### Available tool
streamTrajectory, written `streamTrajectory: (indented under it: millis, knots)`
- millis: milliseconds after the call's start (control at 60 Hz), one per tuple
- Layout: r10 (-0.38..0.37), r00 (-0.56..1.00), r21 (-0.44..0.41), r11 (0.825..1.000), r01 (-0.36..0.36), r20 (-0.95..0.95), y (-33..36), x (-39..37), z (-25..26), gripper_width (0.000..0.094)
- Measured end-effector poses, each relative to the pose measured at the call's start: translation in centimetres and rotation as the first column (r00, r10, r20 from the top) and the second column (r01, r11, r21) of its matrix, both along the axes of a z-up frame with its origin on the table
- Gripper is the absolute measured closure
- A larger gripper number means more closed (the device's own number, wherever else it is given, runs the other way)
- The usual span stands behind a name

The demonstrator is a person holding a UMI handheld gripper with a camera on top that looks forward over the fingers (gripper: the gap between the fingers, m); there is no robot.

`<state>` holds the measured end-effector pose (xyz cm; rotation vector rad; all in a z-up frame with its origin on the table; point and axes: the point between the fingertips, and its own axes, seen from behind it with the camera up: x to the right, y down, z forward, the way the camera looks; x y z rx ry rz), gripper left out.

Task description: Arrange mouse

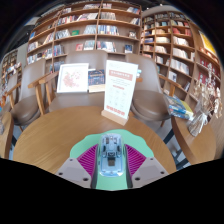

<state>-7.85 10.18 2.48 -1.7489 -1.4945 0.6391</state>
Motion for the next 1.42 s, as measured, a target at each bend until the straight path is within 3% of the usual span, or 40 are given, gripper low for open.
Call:
streamTrajectory:
  millis: [83, 317, 400, 483, 817, 1067, 1417]
  knots:
    - [0.002, 0.999, -0.054, 0.999, 0.0, 0.033, 0.5, 0.5, -2.1, 0.0537]
    - [0.053, 0.998, -0.057, 0.997, -0.05, 0.04, 0.3, 0.8, -3.8, 0.0438]
    - [0.039, 0.999, -0.073, 0.997, -0.037, 0.034, 0.5, 1.4, -2.9, 0.021]
    - [0.024, 1.0, -0.067, 0.997, -0.023, 0.014, 0.5, 3.2, -0.7, 0.0073]
    - [0.026, 0.992, -0.07, 0.997, -0.035, -0.123, -4.0, 19.8, 11.1, 0.0089]
    - [0.069, 0.989, -0.083, 0.993, -0.08, -0.13, -7.3, 30.5, 11.7, 0.009]
    - [0.081, 0.983, -0.015, 0.996, -0.085, -0.162, -7.0, 34.7, 12.2, 0.009]
